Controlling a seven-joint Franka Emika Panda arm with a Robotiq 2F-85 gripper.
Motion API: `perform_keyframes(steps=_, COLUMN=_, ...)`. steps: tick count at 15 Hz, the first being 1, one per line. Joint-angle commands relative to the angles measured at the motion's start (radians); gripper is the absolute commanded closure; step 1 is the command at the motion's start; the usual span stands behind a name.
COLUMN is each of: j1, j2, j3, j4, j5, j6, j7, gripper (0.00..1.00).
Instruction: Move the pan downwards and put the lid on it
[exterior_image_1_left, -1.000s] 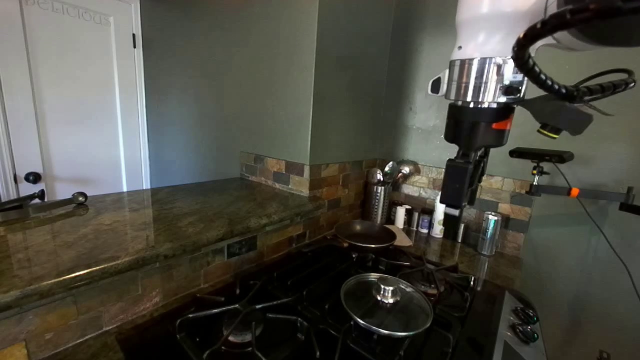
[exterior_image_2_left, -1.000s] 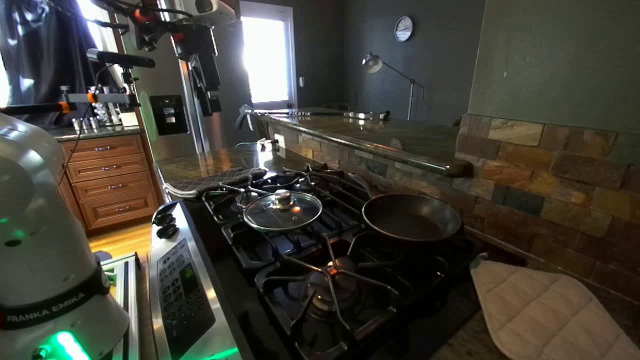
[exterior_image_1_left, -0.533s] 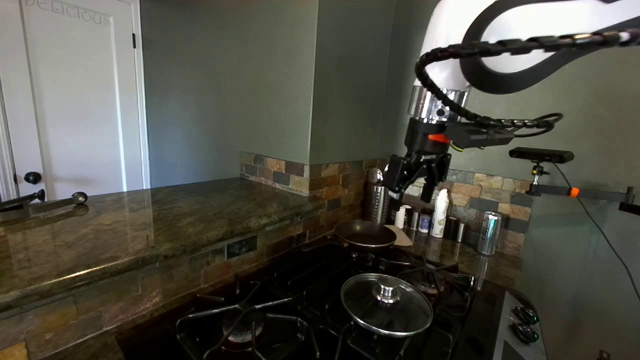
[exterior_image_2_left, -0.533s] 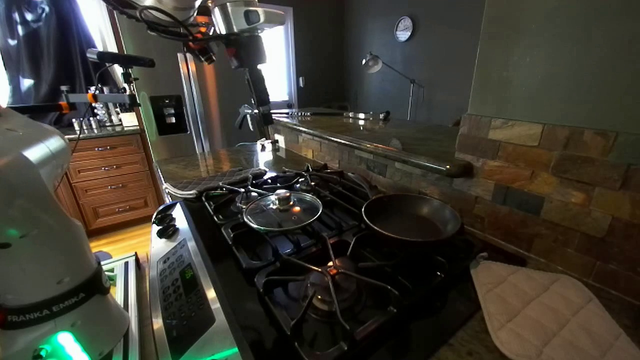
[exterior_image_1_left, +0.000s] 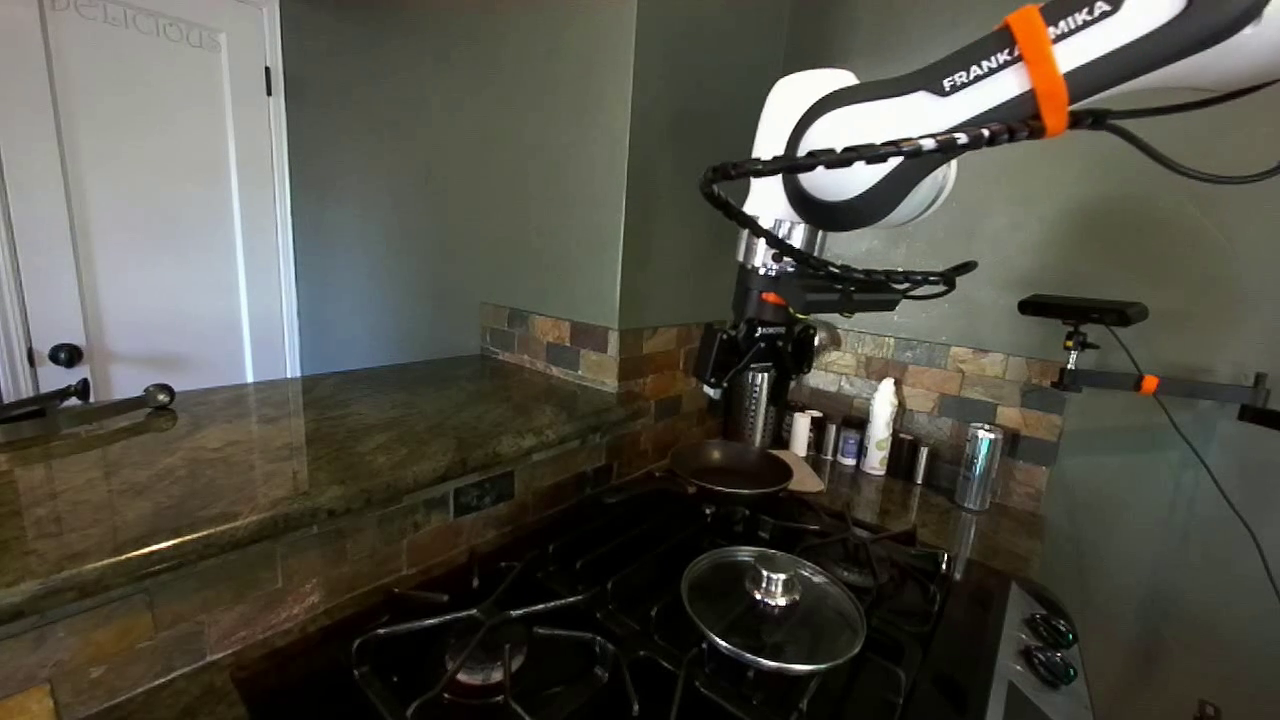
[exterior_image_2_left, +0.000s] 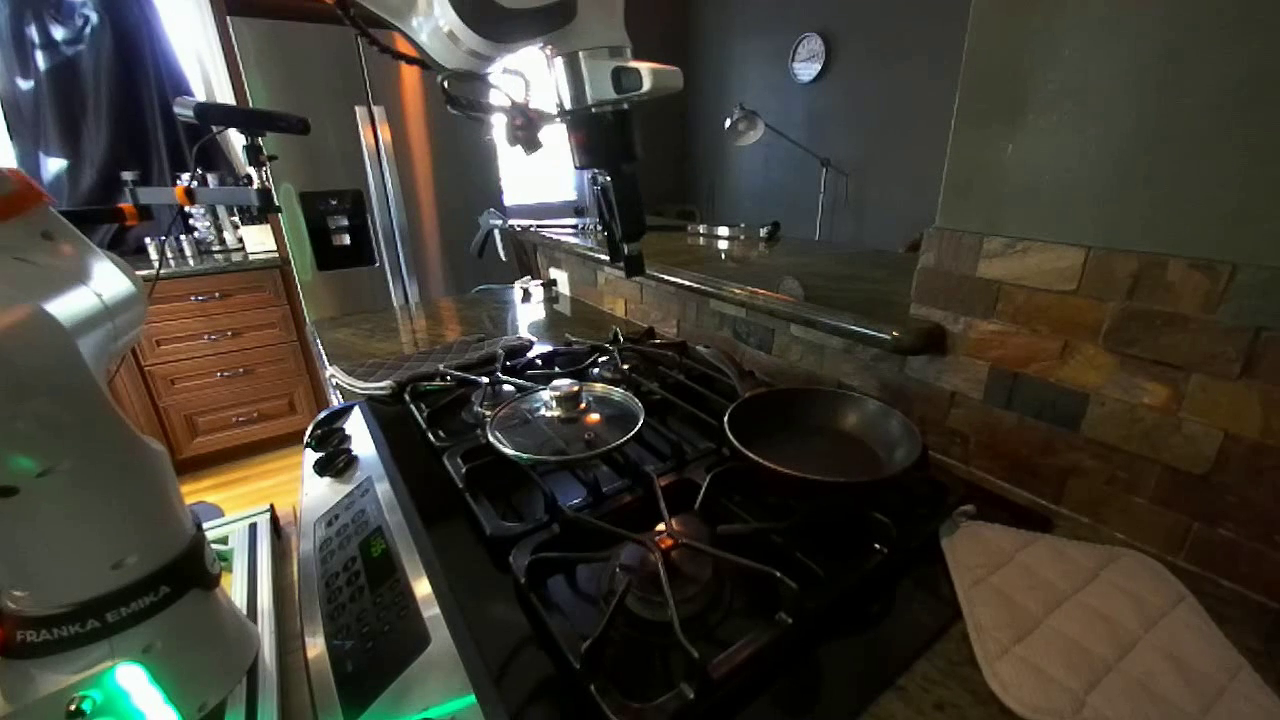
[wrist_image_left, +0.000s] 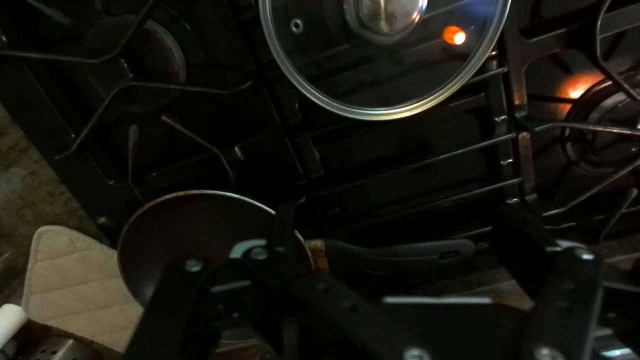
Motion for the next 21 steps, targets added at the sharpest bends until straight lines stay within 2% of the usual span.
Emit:
perform_keyframes(steps=1, j1=0.023, j2=0.031, j3=-0.024, j4=0.026, j5=-0.007, j6=-0.004, j7=0.005, gripper=0.00)
perform_keyframes(steps=7, j1=0.026, j2=0.073, j3=-0.027, j4=0.063, j5=-0.007, j6=-0.007, j7=0.004, gripper=0.00)
perform_keyframes(steps=9, j1=0.033, j2=0.045, j3=-0.033, j4=0.029, j5=-0.013, j6=0.087, j7=-0.026, gripper=0.00)
perform_keyframes(steps=11, j1=0.047, j2=0.035, j3=-0.048, j4=0.012, j5=-0.014, j6=0.176, j7=-0.137, gripper=0.00)
perform_keyframes(steps=13, j1=0.063, j2=0.053, j3=-0.072, j4=0.015, j5=0.005, j6=0.216, j7=-0.272, gripper=0.00)
perform_keyframes(steps=18, j1=0.114, j2=0.082, j3=-0.147, j4=0.034, j5=0.087, j6=0.197, j7=-0.618, gripper=0.00)
perform_keyframes(steps=21, j1=0.131, j2=0.096, j3=-0.172, j4=0.030, j5=0.088, j6=0.196, j7=-0.795, gripper=0.00)
